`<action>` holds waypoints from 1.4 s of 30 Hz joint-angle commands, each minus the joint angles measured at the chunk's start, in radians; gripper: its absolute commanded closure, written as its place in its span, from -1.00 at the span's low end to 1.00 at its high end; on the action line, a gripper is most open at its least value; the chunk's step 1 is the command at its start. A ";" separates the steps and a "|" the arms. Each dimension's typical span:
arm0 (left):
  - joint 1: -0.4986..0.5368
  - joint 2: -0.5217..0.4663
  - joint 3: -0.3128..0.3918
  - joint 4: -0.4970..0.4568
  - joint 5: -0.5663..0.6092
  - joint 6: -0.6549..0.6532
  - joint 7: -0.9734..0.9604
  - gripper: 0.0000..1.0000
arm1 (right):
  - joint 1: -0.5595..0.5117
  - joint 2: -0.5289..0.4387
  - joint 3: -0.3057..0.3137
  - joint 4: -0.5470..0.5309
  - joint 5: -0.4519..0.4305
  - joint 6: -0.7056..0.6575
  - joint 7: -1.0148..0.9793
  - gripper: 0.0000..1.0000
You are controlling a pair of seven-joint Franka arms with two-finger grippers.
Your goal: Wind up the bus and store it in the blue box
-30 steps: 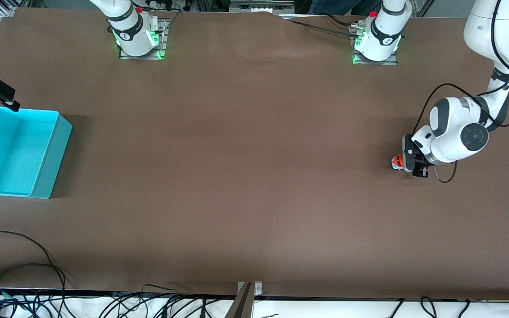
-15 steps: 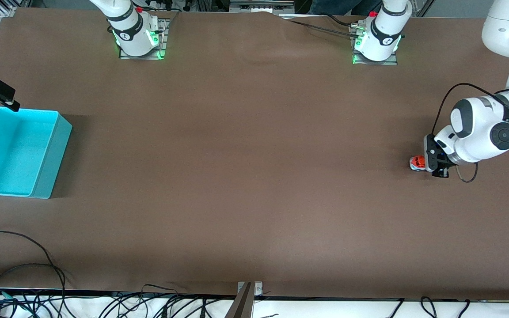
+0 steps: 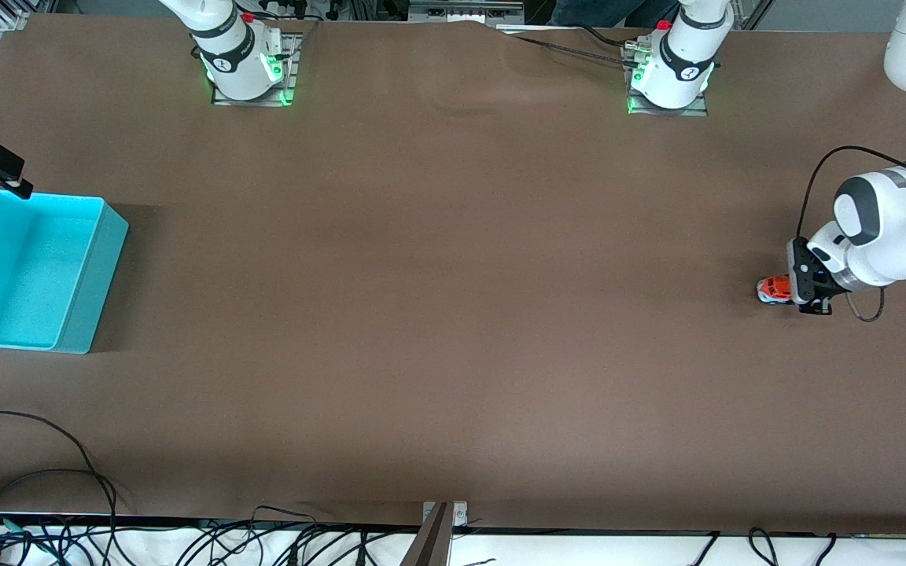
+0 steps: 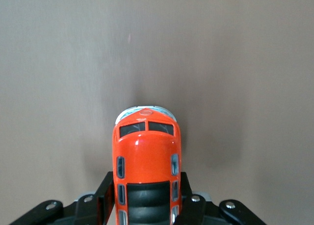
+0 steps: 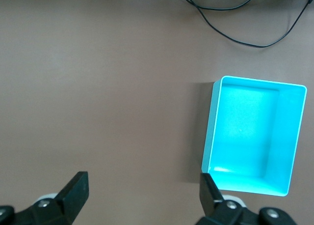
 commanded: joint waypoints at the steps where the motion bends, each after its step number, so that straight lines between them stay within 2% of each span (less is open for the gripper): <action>1: 0.062 0.109 -0.007 0.042 0.031 0.026 0.059 0.38 | 0.001 0.003 -0.004 0.013 0.014 -0.002 0.009 -1.00; 9: 0.108 0.129 -0.005 0.063 0.033 0.026 0.085 0.38 | 0.001 0.003 -0.001 0.013 0.014 -0.002 0.009 -1.00; 32: 0.151 0.148 -0.002 0.114 0.031 0.024 0.222 0.38 | 0.003 0.003 0.001 0.013 0.014 -0.002 0.012 -1.00; 42: 0.153 0.148 -0.002 0.114 0.022 0.024 0.219 0.35 | 0.001 0.003 0.001 0.013 0.014 -0.002 0.012 -1.00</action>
